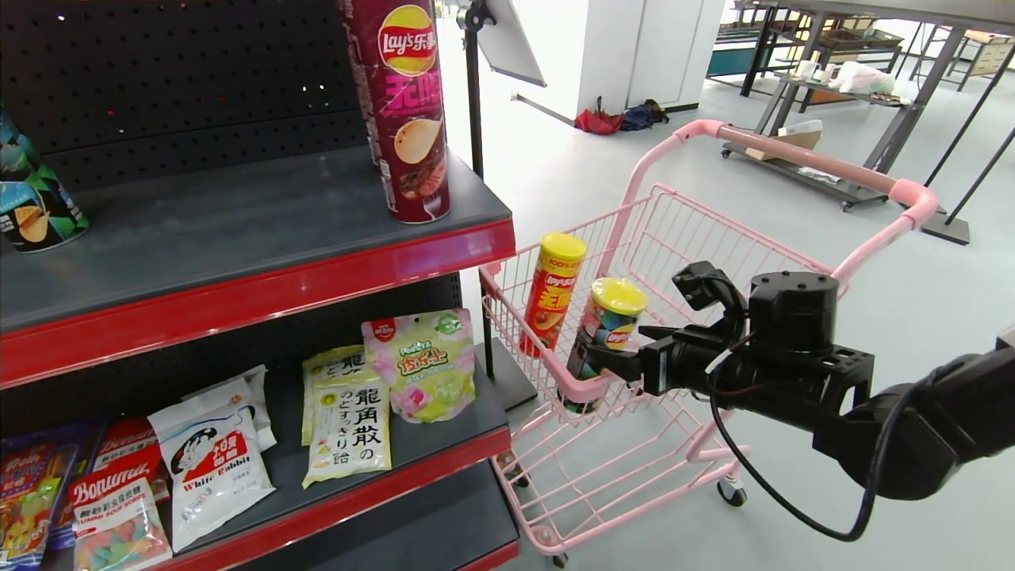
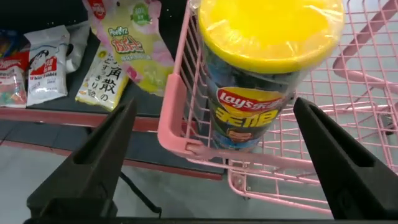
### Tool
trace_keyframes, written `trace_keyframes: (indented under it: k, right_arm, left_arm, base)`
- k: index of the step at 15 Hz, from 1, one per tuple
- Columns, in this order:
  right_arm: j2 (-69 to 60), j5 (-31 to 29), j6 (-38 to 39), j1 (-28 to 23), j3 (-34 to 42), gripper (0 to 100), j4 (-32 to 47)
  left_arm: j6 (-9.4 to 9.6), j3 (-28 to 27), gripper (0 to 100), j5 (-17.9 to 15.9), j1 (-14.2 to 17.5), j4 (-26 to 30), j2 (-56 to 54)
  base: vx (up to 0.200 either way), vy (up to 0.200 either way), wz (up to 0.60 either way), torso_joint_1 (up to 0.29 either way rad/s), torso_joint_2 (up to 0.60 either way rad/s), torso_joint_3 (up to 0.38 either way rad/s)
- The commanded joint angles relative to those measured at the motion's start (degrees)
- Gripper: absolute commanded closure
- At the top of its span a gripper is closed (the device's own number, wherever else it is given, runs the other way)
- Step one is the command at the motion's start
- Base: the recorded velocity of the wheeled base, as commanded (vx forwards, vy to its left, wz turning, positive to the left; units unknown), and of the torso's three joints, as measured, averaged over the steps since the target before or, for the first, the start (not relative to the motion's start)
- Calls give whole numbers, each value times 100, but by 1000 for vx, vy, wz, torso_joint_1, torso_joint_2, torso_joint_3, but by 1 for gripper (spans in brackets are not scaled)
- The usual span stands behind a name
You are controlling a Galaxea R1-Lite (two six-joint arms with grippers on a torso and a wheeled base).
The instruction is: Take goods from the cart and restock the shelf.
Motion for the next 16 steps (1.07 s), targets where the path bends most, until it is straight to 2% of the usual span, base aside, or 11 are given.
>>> trace_keyframes:
  k: [1,3,9,16]
  right_arm:
    - [339,-5,17,-1,-257,0,-5]
    - [585,-40,-18,-168,-556,0,-5]
    - [848,-102,8,-343,-811,0,-5]
    - [1156,-102,114,-247,-1338,0,-5]
  left_arm:
    - [4,0,0,-4,1,0,5]
    - [4,0,0,-4,1,0,5]
    - [13,0,0,-4,1,0,5]
    - [57,0,0,5,1,-9,5]
  base:
    - [0,0,0,0,0,0]
    - [0,0,0,0,0,0]
    - [0,0,0,0,0,0]
    - [0,0,0,0,0,0]
